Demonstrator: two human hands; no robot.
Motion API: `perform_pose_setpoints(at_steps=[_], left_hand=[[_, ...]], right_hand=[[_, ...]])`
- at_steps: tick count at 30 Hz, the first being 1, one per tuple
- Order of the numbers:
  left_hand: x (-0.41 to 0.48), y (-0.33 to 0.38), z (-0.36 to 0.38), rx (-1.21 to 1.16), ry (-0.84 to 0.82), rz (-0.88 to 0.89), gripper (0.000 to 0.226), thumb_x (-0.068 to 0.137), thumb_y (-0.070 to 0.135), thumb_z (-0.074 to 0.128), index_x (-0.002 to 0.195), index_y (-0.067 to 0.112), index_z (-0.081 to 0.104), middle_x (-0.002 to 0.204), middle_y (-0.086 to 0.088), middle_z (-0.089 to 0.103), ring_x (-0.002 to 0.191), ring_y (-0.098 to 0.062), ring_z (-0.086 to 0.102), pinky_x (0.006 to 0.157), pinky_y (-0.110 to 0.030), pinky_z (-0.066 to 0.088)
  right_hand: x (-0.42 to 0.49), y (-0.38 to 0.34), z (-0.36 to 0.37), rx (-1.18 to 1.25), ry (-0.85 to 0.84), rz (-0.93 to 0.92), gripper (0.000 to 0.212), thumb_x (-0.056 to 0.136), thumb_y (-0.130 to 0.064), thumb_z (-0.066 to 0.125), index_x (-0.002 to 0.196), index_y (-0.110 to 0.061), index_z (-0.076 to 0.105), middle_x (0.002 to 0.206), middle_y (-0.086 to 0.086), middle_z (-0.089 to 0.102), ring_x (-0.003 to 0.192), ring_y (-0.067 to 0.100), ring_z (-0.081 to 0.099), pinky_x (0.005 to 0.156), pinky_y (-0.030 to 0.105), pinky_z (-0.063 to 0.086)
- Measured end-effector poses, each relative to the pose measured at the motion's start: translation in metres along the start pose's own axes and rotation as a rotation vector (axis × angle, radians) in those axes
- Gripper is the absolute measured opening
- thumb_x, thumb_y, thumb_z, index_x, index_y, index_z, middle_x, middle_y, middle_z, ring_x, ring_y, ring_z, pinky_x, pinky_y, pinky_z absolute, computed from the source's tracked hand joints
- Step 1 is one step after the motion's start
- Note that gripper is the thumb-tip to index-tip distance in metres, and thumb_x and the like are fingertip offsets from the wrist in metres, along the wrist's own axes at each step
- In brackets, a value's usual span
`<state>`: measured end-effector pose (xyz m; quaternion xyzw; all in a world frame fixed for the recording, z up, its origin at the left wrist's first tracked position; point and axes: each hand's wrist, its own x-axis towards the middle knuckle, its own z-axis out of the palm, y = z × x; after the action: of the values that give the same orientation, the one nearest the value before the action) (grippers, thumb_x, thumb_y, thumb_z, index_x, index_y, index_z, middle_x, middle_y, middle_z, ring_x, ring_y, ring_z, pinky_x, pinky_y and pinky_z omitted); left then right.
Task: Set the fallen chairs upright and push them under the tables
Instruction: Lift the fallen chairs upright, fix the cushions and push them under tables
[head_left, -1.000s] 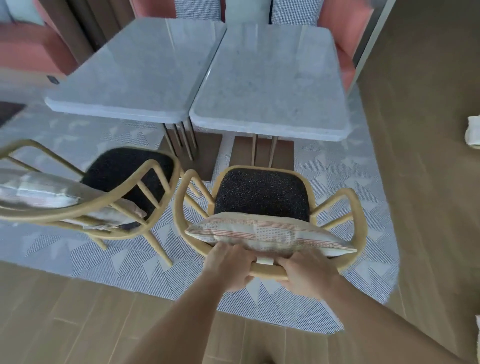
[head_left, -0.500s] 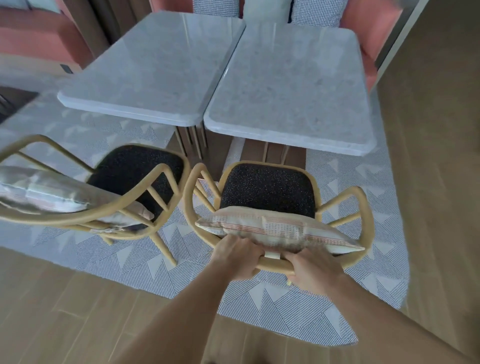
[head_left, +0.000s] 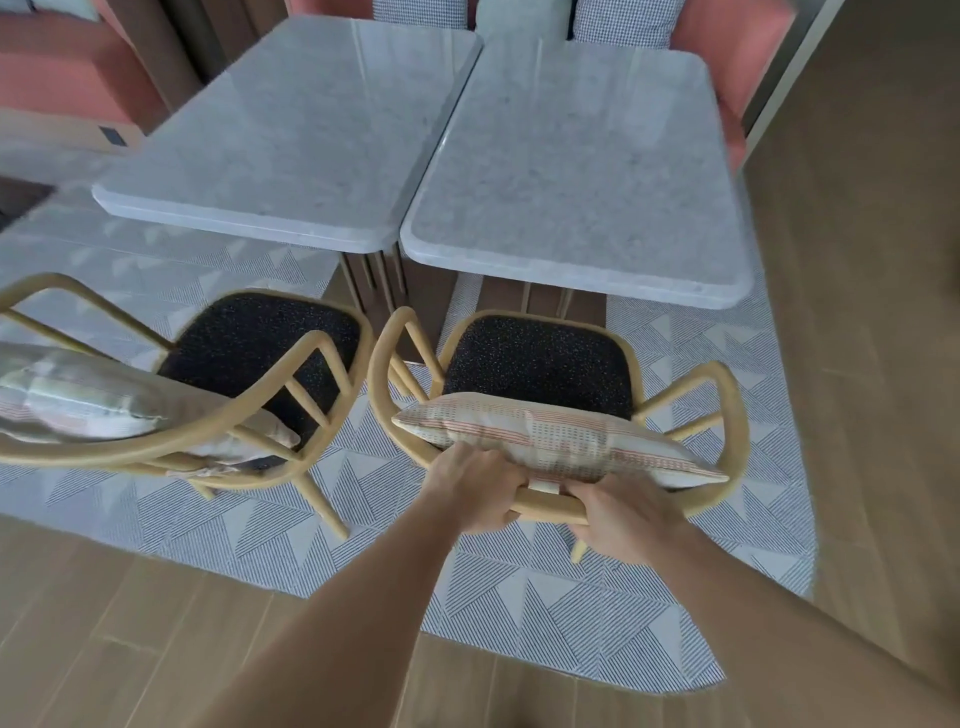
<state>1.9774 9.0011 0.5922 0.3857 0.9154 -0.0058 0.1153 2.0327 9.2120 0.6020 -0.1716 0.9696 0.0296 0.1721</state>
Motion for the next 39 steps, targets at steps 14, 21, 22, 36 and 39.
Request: perform_pose_setpoints(at_steps=[14, 21, 22, 36, 39], left_hand=[[0.024, -0.003, -0.002, 0.05, 0.007, -0.036, 0.03, 0.097, 0.044, 0.06, 0.12, 0.029, 0.073, 0.113, 0.007, 0.072, 0.112, -0.02, 0.065, 0.092, -0.043, 0.054], [-0.007, 0.012, 0.005, 0.013, -0.026, -0.064, 0.022, 0.095, 0.04, 0.063, 0.111, 0.029, 0.073, 0.103, 0.007, 0.073, 0.103, -0.022, 0.068, 0.085, -0.042, 0.052], [-0.015, 0.013, 0.008, 0.015, -0.03, -0.065, 0.022, 0.095, 0.041, 0.063, 0.111, 0.029, 0.073, 0.103, 0.008, 0.073, 0.103, -0.021, 0.068, 0.084, -0.041, 0.052], [-0.038, 0.018, 0.013, 0.043, -0.02, -0.022, 0.026, 0.096, 0.044, 0.06, 0.11, 0.027, 0.074, 0.104, 0.007, 0.074, 0.109, -0.022, 0.066, 0.085, -0.038, 0.048], [-0.038, 0.019, 0.011, 0.018, -0.061, -0.046, 0.025, 0.097, 0.043, 0.06, 0.111, 0.027, 0.074, 0.105, 0.007, 0.074, 0.106, -0.023, 0.067, 0.086, -0.039, 0.049]], right_hand=[[0.014, 0.018, -0.009, -0.026, 0.01, 0.01, 0.039, 0.099, -0.052, 0.06, 0.133, -0.034, 0.063, 0.099, 0.002, 0.079, 0.093, 0.028, 0.073, 0.086, 0.041, 0.058], [-0.011, -0.003, 0.0, 0.016, 0.018, -0.014, 0.04, 0.098, -0.049, 0.063, 0.136, -0.036, 0.062, 0.094, -0.002, 0.079, 0.085, 0.024, 0.073, 0.072, 0.034, 0.053], [-0.017, -0.011, 0.001, 0.027, 0.015, -0.013, 0.04, 0.098, -0.048, 0.063, 0.136, -0.036, 0.062, 0.094, -0.002, 0.08, 0.085, 0.024, 0.074, 0.072, 0.034, 0.053], [-0.03, -0.025, 0.016, 0.0, -0.015, 0.019, 0.036, 0.098, -0.048, 0.058, 0.131, -0.033, 0.062, 0.101, 0.003, 0.078, 0.093, 0.028, 0.073, 0.087, 0.041, 0.058], [-0.028, -0.025, 0.017, -0.009, -0.013, 0.014, 0.037, 0.098, -0.049, 0.058, 0.13, -0.033, 0.062, 0.101, 0.002, 0.079, 0.093, 0.028, 0.074, 0.087, 0.041, 0.058]])
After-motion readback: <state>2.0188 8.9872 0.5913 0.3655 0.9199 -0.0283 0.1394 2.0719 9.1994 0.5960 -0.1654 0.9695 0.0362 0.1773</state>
